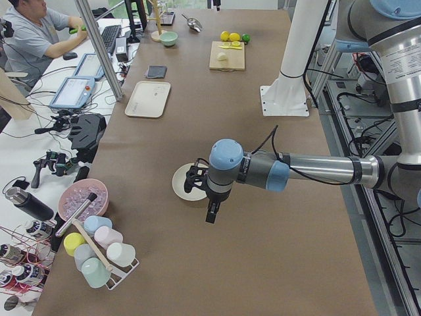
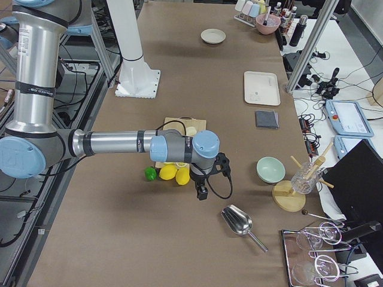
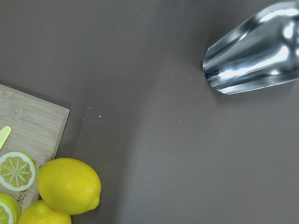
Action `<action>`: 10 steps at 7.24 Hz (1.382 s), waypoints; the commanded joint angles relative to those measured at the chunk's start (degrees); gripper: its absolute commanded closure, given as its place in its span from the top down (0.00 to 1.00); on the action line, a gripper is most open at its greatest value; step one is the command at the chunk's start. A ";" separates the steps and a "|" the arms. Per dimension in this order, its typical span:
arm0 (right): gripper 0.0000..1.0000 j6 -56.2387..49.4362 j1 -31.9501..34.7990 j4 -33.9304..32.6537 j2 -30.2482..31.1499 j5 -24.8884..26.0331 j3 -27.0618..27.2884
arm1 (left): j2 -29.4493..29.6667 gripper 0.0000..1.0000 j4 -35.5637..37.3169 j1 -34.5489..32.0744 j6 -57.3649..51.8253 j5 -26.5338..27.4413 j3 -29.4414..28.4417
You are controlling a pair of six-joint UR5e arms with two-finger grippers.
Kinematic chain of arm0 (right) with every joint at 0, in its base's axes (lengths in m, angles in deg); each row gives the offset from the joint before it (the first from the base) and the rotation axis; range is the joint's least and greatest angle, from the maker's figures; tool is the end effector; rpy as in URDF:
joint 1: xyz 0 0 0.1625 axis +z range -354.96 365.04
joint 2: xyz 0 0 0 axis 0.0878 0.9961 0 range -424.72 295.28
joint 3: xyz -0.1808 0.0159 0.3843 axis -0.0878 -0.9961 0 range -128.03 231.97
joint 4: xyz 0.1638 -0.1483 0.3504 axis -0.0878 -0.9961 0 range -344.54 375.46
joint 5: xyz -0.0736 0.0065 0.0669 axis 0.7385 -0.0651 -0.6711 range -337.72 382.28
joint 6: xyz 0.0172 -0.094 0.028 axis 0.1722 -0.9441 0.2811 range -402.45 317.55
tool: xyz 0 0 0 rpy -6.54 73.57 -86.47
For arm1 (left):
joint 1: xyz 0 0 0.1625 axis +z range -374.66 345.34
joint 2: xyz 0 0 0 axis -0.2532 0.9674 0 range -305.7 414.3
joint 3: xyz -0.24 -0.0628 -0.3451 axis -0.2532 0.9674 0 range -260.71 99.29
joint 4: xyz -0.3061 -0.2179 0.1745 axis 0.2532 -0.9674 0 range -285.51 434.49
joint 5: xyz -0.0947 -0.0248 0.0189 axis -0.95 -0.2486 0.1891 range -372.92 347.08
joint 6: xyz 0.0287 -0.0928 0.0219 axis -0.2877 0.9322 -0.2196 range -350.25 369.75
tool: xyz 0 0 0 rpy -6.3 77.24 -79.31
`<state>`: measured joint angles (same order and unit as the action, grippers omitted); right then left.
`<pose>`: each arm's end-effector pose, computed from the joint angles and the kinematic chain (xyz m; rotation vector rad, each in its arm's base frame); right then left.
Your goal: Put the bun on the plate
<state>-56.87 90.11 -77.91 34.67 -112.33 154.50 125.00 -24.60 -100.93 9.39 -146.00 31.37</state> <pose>0.0270 -0.4255 0.6316 0.0608 -0.7796 -0.3189 -0.0415 -0.3673 0.5953 0.1753 0.7552 0.1459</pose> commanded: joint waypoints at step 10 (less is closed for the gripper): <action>1.00 -0.69 -0.09 0.12 -0.16 -1.27 0.22 | -1.01 0.98 1.54 -1.18 2.64 -0.16 -0.01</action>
<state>-57.54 90.03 -77.79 34.55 -113.70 154.68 123.62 -22.23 -101.97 11.62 -146.00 32.54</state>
